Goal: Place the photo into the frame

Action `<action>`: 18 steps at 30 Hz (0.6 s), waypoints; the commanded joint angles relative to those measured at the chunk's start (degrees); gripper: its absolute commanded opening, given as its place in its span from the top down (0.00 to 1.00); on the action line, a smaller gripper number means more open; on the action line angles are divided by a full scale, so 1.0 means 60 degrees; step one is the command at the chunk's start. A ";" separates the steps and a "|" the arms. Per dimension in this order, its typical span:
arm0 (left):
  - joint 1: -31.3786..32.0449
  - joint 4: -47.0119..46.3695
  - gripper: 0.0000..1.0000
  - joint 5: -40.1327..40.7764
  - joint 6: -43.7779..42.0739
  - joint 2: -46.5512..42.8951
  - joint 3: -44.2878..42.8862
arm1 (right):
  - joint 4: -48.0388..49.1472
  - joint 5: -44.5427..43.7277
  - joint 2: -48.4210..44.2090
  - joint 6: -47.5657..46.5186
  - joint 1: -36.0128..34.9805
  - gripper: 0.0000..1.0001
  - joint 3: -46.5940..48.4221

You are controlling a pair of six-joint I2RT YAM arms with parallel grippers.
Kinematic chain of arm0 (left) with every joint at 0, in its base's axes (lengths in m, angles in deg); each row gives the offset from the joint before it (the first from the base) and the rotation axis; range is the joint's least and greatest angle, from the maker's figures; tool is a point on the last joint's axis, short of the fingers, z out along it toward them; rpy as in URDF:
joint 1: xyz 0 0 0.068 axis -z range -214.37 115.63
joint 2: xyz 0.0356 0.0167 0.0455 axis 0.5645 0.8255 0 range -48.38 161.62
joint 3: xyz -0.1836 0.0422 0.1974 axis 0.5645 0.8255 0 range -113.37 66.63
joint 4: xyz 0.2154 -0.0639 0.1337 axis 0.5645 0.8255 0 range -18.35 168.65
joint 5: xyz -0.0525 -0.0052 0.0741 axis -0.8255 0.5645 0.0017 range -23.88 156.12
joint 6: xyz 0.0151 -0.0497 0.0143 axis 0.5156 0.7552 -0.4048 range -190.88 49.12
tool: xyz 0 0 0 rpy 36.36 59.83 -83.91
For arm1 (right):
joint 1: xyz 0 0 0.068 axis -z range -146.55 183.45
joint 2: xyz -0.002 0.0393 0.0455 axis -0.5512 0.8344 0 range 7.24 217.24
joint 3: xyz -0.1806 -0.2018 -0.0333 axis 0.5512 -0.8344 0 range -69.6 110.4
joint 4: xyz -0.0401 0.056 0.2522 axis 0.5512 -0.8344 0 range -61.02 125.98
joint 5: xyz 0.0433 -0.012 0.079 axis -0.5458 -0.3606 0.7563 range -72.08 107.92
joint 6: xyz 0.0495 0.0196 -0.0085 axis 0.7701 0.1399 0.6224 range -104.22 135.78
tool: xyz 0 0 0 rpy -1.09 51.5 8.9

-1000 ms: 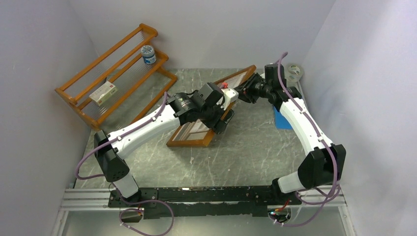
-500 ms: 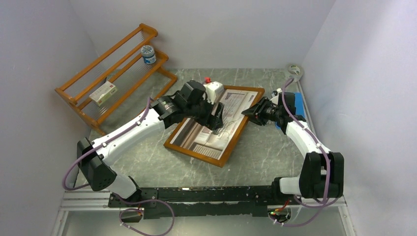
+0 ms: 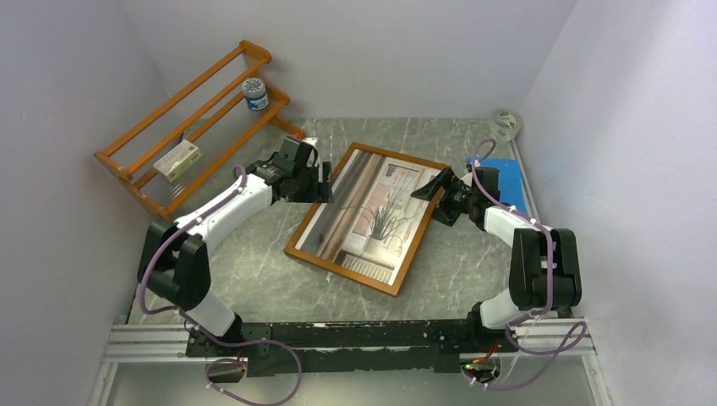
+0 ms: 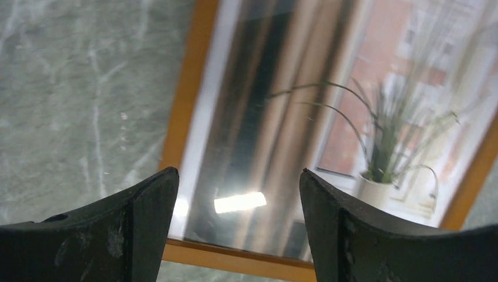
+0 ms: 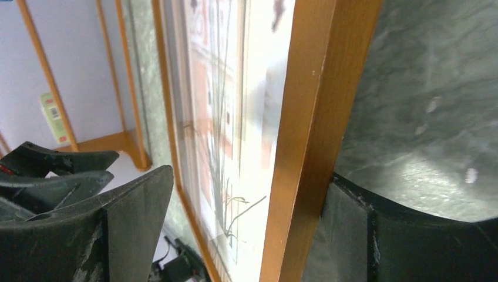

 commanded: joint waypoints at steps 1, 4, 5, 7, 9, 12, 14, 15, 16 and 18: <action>-0.1007 -0.0125 0.20 0.0227 0.0525 0.0619 -0.0158 | 0.0182 -0.1129 0.0066 -0.0720 0.0061 0.05 0.0554; -0.1474 -0.0388 0.20 0.0043 0.0772 0.0947 0.0112 | -0.0238 -0.1665 0.0169 -0.0967 0.0061 0.04 0.0535; -0.1545 -0.0458 0.20 -0.0007 0.0828 0.1062 0.0196 | -0.0372 -0.1822 0.0193 -0.1021 0.0061 0.04 0.0498; -0.1624 -0.0598 0.21 -0.0115 0.0864 0.1326 0.0311 | -0.0516 -0.2137 0.0261 -0.1087 0.0061 0.04 0.0392; -0.1690 -0.0857 0.21 -0.0235 0.0944 0.1553 0.0534 | -0.0810 -0.2261 0.0363 -0.1163 0.0061 0.04 0.0281; -0.1869 -0.1456 0.21 -0.0474 0.1199 0.1720 0.0961 | -0.1267 -0.2623 0.0409 -0.1282 0.0058 0.05 0.0175; -0.1983 -0.1835 0.21 -0.0875 0.1262 0.1778 0.1242 | -0.1305 -0.2779 0.0319 -0.1290 0.0050 0.05 -0.0012; -0.2025 -0.1926 0.22 -0.1037 0.1259 0.1805 0.1329 | -0.1273 -0.2756 0.0283 -0.1259 0.0058 0.06 -0.0156; -0.2026 -0.1989 0.22 -0.1097 0.1266 0.1833 0.1399 | -0.1205 -0.2734 0.0276 -0.1200 0.0054 0.07 -0.0206; -0.2026 -0.2164 0.23 -0.1307 0.1233 0.1850 0.1569 | -0.0946 -0.2427 0.0398 -0.1083 0.0039 0.12 -0.0342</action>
